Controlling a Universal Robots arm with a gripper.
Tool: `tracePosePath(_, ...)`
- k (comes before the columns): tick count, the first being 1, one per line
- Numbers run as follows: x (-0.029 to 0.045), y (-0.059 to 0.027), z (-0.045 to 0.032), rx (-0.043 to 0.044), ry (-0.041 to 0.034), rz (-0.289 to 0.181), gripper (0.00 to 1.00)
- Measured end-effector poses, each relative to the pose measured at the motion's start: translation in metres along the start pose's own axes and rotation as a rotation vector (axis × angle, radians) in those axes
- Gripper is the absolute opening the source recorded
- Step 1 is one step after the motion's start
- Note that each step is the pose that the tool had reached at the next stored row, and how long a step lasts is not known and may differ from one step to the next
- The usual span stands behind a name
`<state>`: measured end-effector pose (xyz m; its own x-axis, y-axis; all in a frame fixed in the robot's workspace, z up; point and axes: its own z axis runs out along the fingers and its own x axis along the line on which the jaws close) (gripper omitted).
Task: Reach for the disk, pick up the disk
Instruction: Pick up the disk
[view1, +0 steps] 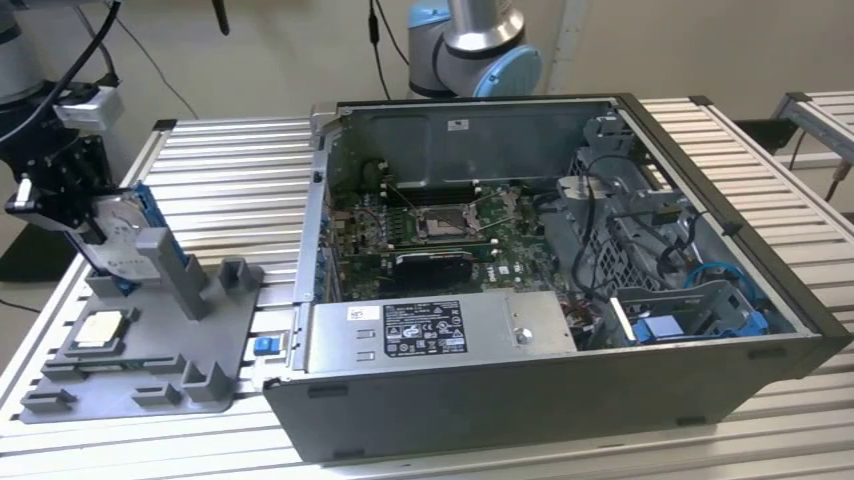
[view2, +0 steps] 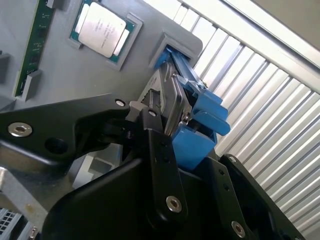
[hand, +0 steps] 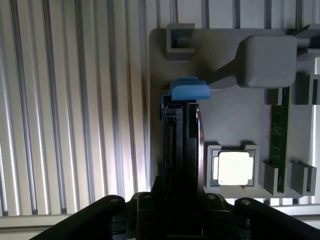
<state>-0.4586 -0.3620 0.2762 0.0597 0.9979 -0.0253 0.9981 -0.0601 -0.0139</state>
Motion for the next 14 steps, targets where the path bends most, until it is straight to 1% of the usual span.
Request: tracePosePath(14,-0.0006,-0.0003,-0.0224,0.0000,0.0000,0.000,0.00)
